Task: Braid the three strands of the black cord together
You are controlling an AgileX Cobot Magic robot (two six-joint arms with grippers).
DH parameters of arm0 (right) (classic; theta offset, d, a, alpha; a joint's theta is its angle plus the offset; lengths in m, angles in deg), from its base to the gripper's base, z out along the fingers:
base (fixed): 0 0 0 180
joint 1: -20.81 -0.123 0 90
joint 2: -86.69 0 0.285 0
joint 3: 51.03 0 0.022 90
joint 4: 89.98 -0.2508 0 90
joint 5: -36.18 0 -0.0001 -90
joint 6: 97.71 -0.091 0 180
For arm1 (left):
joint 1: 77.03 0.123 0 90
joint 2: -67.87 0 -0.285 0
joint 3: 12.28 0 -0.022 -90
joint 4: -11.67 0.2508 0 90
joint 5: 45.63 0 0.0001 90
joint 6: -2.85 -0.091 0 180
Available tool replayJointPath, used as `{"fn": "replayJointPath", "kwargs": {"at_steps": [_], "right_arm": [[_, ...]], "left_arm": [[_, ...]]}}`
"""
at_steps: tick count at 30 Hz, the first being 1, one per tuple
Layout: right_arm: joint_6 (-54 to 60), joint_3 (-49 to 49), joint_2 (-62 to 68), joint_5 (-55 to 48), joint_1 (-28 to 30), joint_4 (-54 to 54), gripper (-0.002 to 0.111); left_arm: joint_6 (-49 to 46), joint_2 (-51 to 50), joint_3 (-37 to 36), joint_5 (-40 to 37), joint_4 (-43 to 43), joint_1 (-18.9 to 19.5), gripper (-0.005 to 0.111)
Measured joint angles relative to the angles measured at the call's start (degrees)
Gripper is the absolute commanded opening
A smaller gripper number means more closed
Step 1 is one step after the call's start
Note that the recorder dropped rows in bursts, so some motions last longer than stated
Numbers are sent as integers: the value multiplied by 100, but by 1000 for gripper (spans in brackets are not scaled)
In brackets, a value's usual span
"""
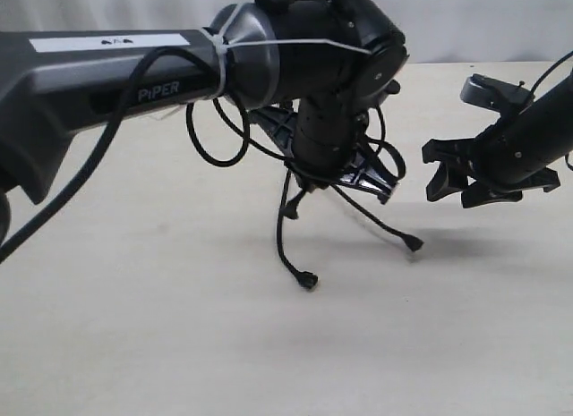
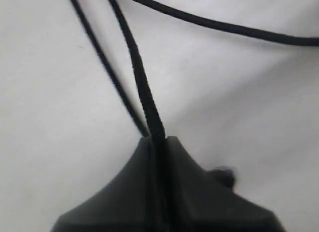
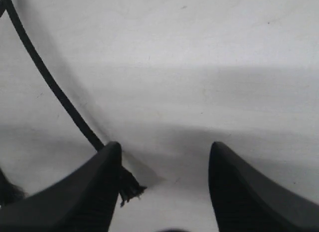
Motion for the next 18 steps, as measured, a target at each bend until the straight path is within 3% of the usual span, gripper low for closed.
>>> {"fn": "replayJointPath", "kwargs": {"at_steps": [7, 13, 18], "right_arm": [[12, 0, 0, 0, 0, 0, 41], [38, 0, 0, -111, 0, -24, 47], [103, 0, 0, -146, 0, -138, 54]], "left_arm": [[66, 0, -424, -58, 352, 240, 0], [388, -10, -1255, 155, 166, 690, 0], [484, -10, -1685, 721, -384, 754, 0]]}}
